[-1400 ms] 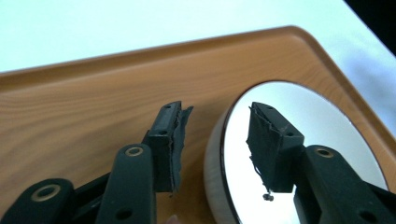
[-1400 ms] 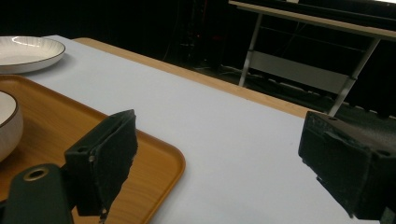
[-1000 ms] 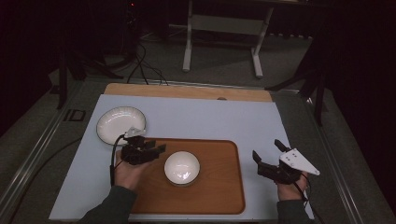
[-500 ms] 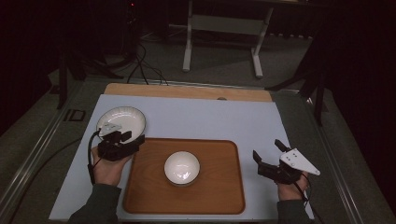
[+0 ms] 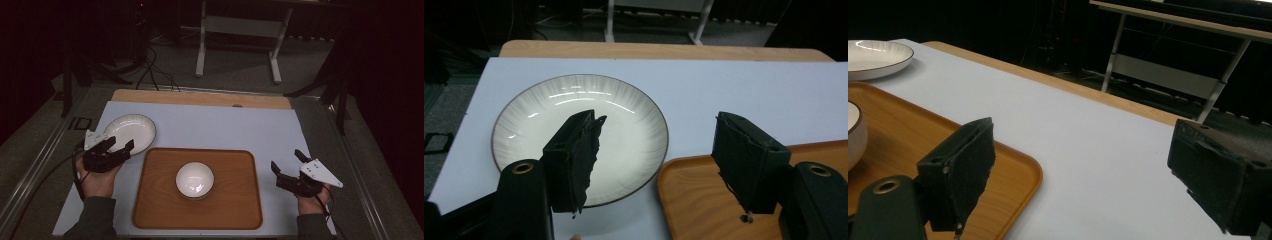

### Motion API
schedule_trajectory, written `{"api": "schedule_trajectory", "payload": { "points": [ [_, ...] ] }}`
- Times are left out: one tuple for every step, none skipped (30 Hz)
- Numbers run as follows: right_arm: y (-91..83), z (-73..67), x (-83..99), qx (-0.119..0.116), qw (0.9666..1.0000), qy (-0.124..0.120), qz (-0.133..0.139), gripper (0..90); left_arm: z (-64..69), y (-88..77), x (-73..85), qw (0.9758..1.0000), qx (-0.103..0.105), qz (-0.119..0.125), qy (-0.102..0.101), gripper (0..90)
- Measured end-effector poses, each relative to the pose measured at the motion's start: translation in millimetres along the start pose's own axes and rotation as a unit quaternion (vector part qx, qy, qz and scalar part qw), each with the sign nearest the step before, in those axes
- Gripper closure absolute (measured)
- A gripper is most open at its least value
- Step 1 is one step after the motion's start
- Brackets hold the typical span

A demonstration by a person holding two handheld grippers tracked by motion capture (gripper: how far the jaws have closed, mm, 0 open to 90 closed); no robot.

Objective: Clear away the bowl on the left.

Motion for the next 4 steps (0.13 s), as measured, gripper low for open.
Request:
{"api": "schedule_trajectory", "payload": {
  "points": [
    [0.0,0.1,0.0,0.000,1.0000,0.000,0.000,11.2,-2.2,-0.9,0.3,1.0000,0.001,0.002,-0.001,35.2],
    [0.1,0.2,0.1,0.000,1.0000,0.001,0.000,11.2,-4.3,-1.7,0.7,1.0000,0.004,0.005,-0.002,35.2],
    [0.1,0.2,0.2,0.000,1.0000,0.001,-0.001,11.2,-6.6,-2.6,1.0,0.9999,0.008,0.006,-0.003,35.2],
    [0.2,0.4,0.4,0.000,1.0000,0.002,-0.001,11.2,-8.7,-3.4,1.4,0.9999,0.013,0.009,-0.006,35.3]
  ]
}}
Point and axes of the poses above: each handheld gripper's, and its own axes: y roughly forward along the jaws, x roughly out of its underside, z roughly to its right, the point moved 1 cm from there along y, roughly forward along the jaws, and after that the axes turned 1 degree about x, right-handed, at the moved point
